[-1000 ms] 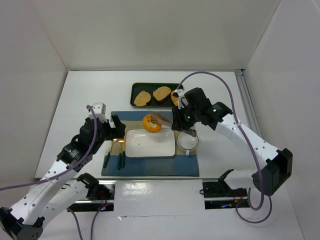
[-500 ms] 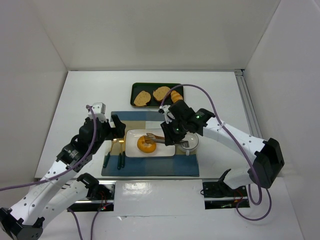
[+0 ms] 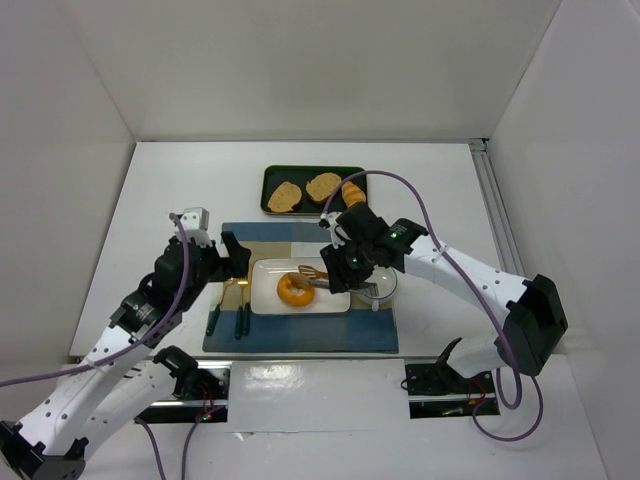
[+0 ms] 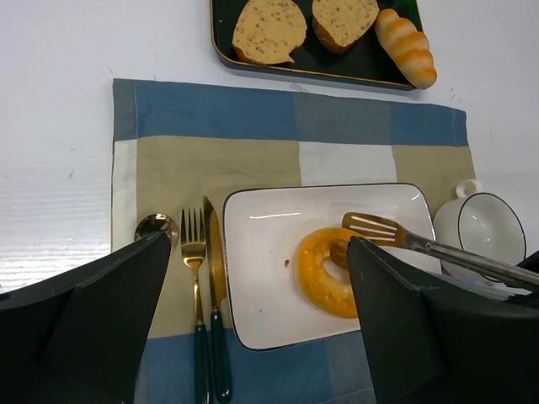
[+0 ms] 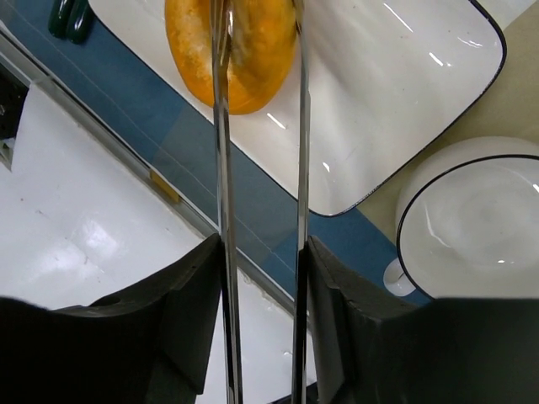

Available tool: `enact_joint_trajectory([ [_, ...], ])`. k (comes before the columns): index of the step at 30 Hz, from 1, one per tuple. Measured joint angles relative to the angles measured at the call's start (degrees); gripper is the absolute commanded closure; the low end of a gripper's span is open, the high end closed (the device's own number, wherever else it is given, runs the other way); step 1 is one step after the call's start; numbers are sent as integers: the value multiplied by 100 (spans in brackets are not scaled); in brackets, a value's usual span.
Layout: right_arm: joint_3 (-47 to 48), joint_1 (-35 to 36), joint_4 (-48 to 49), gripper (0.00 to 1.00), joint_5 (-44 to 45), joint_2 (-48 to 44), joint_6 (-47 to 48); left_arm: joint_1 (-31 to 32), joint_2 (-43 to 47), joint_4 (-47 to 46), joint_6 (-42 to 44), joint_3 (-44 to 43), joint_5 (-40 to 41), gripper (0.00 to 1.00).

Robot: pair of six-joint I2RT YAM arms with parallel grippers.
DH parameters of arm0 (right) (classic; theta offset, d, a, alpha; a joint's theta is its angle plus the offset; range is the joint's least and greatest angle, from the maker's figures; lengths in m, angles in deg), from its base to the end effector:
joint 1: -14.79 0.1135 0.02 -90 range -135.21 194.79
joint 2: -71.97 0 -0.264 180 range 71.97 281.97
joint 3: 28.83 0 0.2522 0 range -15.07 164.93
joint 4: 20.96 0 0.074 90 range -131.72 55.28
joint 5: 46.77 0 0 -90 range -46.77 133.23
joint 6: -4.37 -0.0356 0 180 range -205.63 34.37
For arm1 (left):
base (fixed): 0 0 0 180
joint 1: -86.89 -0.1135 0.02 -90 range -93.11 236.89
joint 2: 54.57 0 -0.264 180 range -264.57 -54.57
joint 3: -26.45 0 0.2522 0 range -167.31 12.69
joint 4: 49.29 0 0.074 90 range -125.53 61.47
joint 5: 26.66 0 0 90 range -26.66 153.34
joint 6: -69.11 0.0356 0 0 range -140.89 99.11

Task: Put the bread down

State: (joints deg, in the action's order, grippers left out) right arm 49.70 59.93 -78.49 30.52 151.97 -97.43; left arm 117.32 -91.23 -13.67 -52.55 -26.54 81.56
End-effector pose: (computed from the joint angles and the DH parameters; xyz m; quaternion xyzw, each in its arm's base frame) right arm 0.1936 0.2056 0.2738 -0.3031 0.9090 0.2204 0.1826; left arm 0.1367 -0.0674 0.3064 -0.1003 0.8043 -0.1840 0.5561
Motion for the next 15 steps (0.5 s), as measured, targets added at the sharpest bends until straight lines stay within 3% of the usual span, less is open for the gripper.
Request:
enact_joint_trajectory([
  [6, 0, -2, 4, 42, 22, 0, -61, 2, 15, 0, 0, 0, -7, 0],
  [15, 2, 0, 2, 42, 107, 2, -74, 0, 15, 0, 0, 2, -7, 0],
])
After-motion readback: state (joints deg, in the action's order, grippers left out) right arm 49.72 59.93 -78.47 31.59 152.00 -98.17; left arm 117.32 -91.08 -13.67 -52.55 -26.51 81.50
